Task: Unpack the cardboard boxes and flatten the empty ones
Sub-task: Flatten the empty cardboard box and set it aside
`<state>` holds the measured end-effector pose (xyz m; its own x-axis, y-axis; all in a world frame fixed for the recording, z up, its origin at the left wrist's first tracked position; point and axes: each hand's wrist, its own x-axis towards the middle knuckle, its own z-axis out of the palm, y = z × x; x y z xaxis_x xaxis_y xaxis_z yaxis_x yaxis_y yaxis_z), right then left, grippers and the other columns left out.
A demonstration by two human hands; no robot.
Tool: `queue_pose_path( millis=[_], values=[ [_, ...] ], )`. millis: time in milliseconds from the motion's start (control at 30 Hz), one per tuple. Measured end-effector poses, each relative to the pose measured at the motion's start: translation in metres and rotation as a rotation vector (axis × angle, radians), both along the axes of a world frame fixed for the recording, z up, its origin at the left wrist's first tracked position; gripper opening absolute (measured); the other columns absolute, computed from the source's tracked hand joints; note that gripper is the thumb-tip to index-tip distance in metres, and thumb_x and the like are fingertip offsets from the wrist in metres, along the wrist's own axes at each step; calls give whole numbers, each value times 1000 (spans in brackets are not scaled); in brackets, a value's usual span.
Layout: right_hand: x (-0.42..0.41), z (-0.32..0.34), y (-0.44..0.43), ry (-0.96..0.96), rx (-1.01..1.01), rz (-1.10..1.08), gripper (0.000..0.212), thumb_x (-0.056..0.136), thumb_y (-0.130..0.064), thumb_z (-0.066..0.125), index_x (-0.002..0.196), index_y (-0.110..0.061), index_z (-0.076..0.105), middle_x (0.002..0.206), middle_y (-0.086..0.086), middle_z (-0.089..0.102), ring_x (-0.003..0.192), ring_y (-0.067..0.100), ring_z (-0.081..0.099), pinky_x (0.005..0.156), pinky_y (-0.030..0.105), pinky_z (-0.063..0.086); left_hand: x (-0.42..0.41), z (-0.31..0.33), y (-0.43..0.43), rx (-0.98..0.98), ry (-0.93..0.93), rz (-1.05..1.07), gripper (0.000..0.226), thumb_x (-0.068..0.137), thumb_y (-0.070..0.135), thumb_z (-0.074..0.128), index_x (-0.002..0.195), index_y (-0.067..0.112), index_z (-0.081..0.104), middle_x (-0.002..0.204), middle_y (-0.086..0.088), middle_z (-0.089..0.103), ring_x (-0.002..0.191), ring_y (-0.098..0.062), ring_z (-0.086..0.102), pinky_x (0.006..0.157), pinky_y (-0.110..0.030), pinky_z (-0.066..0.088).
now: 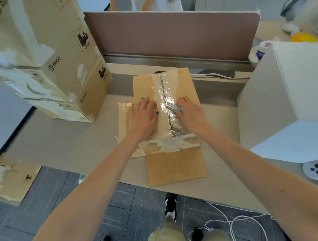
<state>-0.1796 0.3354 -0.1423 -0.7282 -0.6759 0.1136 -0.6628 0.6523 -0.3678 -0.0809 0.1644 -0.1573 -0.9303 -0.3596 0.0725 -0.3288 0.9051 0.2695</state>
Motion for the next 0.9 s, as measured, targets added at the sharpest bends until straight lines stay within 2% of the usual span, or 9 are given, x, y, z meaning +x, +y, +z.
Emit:
queue_pose_path(
  millis=[267, 467, 633, 767, 900],
  values=[
    [-65, 3, -65, -51, -32, -66, 20, 95, -19, 52, 113, -11, 50, 117, 4, 49, 84, 32, 58, 68, 38, 43, -74, -6, -56, 15, 29, -28, 42, 100, 35, 45, 139, 18, 44, 157, -6, 30, 146, -29, 24, 117, -51, 18],
    [-116, 8, -102, -16, -75, -87, 18, 93, -18, 53, 109, -10, 55, 116, 6, 53, 89, 30, 56, 74, 41, 45, -121, -11, -77, 53, 39, 2, 54, 101, 43, 43, 148, 16, 37, 160, -3, 29, 150, -23, 17, 121, -50, 4],
    [-143, 11, -124, -4, -44, -105, 17, 95, -19, 52, 110, -13, 56, 111, 2, 61, 90, 25, 59, 75, 34, 40, -139, -16, -89, 27, 93, 21, 53, 96, 53, 49, 136, 18, 48, 139, -1, 50, 137, -23, 37, 120, -48, 12],
    [-148, 11, -131, -36, -20, -128, 12, 96, -21, 50, 106, -16, 54, 98, -2, 64, 83, 21, 57, 67, 32, 40, -138, -18, -94, 25, 134, -8, 54, 94, 57, 46, 133, 20, 51, 132, 1, 54, 128, -22, 44, 119, -49, 15],
    [-153, 13, -127, -100, -13, -142, 15, 95, -19, 49, 109, -16, 55, 91, -2, 60, 76, 22, 52, 60, 30, 32, -136, -20, -104, 42, 156, -115, 58, 90, 62, 41, 130, 22, 53, 127, 4, 56, 124, -20, 47, 118, -46, 19]
  ],
)
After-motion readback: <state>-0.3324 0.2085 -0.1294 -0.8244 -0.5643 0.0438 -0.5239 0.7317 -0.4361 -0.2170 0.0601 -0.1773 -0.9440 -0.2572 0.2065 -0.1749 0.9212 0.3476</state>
